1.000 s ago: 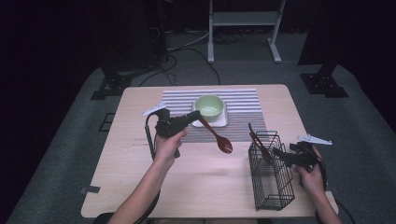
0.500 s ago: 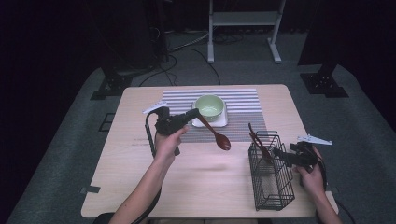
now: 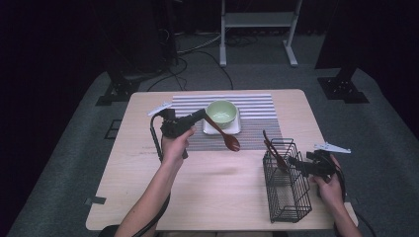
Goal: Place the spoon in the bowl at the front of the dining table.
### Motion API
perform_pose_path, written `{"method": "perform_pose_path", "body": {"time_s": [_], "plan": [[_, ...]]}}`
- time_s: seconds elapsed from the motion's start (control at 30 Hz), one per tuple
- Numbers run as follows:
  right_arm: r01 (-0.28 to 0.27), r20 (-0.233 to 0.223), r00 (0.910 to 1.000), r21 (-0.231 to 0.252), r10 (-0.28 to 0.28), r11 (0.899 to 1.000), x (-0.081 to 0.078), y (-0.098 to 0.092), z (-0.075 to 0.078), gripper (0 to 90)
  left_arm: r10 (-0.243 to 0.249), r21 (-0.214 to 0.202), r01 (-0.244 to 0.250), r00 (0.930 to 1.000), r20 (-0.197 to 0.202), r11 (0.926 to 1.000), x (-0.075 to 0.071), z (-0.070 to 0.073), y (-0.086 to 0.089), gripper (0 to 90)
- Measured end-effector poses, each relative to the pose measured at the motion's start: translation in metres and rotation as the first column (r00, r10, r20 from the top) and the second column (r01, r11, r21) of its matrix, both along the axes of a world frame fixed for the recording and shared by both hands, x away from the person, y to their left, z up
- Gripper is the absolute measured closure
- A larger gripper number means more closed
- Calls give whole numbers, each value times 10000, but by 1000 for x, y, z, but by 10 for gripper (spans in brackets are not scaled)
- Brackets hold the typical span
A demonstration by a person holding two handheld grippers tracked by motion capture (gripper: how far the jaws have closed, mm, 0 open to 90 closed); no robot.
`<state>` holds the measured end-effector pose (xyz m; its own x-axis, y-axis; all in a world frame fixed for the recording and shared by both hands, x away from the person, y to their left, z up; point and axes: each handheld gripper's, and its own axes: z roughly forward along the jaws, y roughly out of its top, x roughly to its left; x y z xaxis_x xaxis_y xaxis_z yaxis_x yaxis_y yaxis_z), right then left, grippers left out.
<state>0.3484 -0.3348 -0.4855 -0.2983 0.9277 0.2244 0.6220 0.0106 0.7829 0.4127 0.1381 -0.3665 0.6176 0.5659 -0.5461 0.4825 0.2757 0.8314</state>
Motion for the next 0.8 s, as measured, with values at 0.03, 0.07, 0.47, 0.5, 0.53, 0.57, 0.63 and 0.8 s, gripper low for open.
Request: {"method": "perform_pose_path", "body": {"time_s": [0.03, 0.07, 0.47, 0.5, 0.53, 0.57, 0.63, 0.8], "plan": [[7, -9, 10000, 8, -7, 10000, 0, 0, 0, 134, 38, -20, -38, 10000, -20, 10000, 1, 0, 1, 843], [12, -10, 10000, 15, -12, 10000, 0, 0, 0, 134, 89, -40, -89, 9999, -49, 10000, 3, 0, 2, 842], [22, -13, 10000, 18, -22, 10000, 0, 0, 0, 134, 510, -19, -510, 9986, -121, 9987, 18, 4, 4, 842], [21, -13, 10000, 22, -21, 10000, 0, 0, 0, 134, 561, -34, -562, 9984, -112, 9984, 19, 4, 5, 842], [26, -12, 10000, 30, -26, 10000, 0, 0, 0, 134, 586, -96, -587, 9982, -140, 9982, 20, 4, 5, 842], [35, -9, 10000, 49, -35, 10000, 0, -1, 0, 134, 639, -61, -639, 9979, -136, 9979, 21, 4, 6, 843], [47, -6, 10000, 65, -47, 10000, 0, -1, 0, 134, 697, -134, -698, 9975, -137, 9975, 23, 5, 7, 842], [63, -1, 10000, 71, -63, 10000, 0, -1, 0, 134, 847, -241, -850, 9963, -130, 9961, 26, 5, 8, 842]]}}
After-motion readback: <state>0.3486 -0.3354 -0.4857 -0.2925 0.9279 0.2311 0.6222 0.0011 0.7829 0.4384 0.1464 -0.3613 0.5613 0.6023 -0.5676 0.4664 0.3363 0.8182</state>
